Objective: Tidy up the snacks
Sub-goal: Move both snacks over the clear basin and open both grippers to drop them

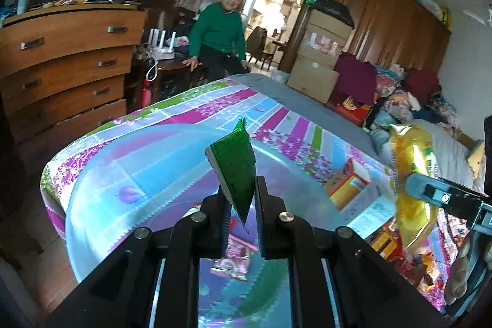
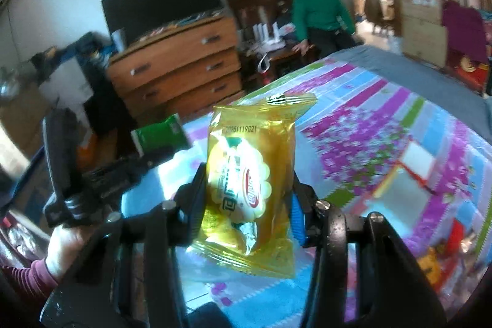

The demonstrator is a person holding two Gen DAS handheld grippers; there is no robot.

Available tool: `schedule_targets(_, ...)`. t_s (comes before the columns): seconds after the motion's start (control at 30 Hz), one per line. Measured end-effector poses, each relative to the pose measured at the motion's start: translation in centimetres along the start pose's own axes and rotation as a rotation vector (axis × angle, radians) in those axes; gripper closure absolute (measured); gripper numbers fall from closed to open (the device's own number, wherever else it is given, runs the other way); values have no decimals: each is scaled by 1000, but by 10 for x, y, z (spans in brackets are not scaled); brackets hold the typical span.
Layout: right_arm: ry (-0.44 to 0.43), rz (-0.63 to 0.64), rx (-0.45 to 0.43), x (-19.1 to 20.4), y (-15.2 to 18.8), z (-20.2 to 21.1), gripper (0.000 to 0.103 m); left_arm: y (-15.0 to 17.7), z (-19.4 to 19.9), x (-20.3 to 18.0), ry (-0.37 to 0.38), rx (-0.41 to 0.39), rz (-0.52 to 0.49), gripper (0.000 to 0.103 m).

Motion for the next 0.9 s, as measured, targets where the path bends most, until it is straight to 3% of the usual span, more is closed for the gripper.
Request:
schedule_targets(0.23, -20, 15, 65, 12, 2, -35, 57, 0, -7, 12, -14, 13, 4, 90)
schedule_targets(0.63, -21, -7, 85, 14, 4, -50, 56, -2, -2, 30, 26, 12, 49, 90)
schedule_targets(0.9, -35, -19, 122, 22, 17, -69, 56, 15, -11, 30, 0, 73, 28, 90)
Point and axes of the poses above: each gripper's, at about its wrist camera, not at the fingertips, and z roughly against the way its jaws point, x to its left, y to its underside, the point moved 9 cm from there along -z, roughly the way its jaws point, and after that the axes turned 3 degrees about z, right-handed, at the moved point
